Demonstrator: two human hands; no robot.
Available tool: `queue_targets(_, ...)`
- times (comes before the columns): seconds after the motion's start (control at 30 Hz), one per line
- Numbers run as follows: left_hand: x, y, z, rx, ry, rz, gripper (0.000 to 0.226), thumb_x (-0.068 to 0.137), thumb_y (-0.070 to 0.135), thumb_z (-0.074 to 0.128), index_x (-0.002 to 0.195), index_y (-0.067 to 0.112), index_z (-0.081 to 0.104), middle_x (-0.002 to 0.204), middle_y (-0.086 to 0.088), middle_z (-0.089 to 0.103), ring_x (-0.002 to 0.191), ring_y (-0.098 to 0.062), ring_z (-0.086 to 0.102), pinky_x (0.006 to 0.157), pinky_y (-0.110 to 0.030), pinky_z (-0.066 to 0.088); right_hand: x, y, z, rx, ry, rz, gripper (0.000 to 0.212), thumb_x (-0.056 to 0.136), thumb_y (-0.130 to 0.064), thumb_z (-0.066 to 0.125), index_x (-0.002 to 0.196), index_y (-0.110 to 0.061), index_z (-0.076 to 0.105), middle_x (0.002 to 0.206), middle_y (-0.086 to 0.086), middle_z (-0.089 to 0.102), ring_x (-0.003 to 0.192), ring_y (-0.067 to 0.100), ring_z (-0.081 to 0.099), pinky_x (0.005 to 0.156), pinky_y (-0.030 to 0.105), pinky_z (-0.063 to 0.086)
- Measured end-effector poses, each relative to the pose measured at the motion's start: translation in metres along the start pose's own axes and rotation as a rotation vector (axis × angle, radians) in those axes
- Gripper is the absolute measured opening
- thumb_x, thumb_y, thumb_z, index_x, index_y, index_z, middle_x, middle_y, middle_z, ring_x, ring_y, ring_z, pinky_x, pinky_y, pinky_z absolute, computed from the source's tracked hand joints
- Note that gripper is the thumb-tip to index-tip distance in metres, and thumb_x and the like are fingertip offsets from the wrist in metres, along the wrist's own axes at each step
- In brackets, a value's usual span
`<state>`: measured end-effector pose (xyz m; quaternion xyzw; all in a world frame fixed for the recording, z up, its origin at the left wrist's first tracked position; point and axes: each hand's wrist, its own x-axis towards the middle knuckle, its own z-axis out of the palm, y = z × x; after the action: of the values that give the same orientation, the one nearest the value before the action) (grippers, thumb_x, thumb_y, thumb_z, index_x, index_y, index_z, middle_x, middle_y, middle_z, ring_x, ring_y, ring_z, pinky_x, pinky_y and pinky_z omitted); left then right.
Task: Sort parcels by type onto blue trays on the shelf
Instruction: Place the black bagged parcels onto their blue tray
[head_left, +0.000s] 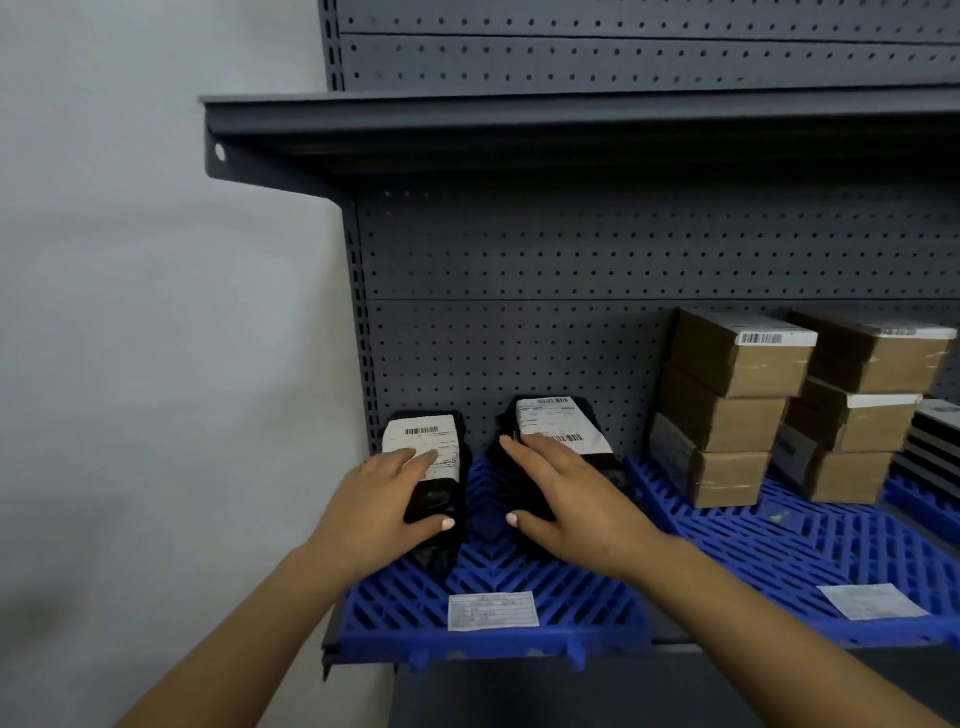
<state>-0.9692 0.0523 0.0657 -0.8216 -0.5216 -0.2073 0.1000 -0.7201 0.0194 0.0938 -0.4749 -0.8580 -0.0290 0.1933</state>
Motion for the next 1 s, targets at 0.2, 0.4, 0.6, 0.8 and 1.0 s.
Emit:
queue_targets(0.2,-0.022,-0.043,0.015,0.003,-0.07,-0.08,0.084,0.073,0.076,0.027,0.144,0.032,0.035,0.146,-0.008,0.041,0.125,-0.029,0.046,0.1,-0.041,0.041,0.026,-0.042,0.027,0.076,-0.067,-0.058,0.074,0.095,-0.037,0.051,0.151,-0.026,0.004,0.159,0.0,0.007,0.145,0.013,0.004,0.111,0.019,0.006)
queue_targets(0.4,-0.032,-0.061,0.029,-0.149,-0.121,-0.082,0.07,0.086,0.057,0.048,0.145,0.051,0.009,0.139,0.0,0.045,0.117,-0.022,0.048,0.095,-0.037,0.044,0.046,-0.058,0.067,0.094,-0.143,0.011,0.07,0.096,-0.032,0.049,0.151,-0.029,0.005,0.159,0.008,0.005,0.144,0.024,0.011,0.115,0.033,0.018)
queue_targets(0.6,-0.03,-0.06,0.038,-0.319,-0.115,-0.055,0.071,0.089,0.043,0.055,0.14,0.058,0.008,0.117,-0.002,0.058,0.095,-0.017,0.055,0.084,-0.035,0.049,0.057,-0.044,0.088,0.128,-0.159,0.136,0.07,0.096,-0.028,0.05,0.148,-0.038,0.005,0.137,0.013,0.046,0.117,0.03,0.049,0.091,0.036,0.044)
queue_targets(0.8,-0.033,-0.063,0.044,-0.308,-0.055,-0.039,0.07,0.091,0.034,0.056,0.14,0.054,0.01,0.114,0.001,0.06,0.095,-0.015,0.057,0.083,-0.035,0.05,0.059,-0.048,0.095,0.109,-0.111,0.124,0.069,0.095,-0.018,0.048,0.148,-0.032,0.006,0.121,0.012,0.056,0.101,0.03,0.055,0.08,0.036,0.046)
queue_targets(1.0,-0.028,-0.065,0.044,-0.286,-0.039,-0.025,0.067,0.091,0.035,0.056,0.142,0.05,0.014,0.111,0.0,0.062,0.095,-0.016,0.058,0.082,-0.035,0.05,0.064,-0.048,0.103,0.092,-0.078,0.164,0.069,0.095,-0.017,0.047,0.148,-0.034,0.005,0.117,0.014,0.056,0.092,0.031,0.058,0.072,0.038,0.047)
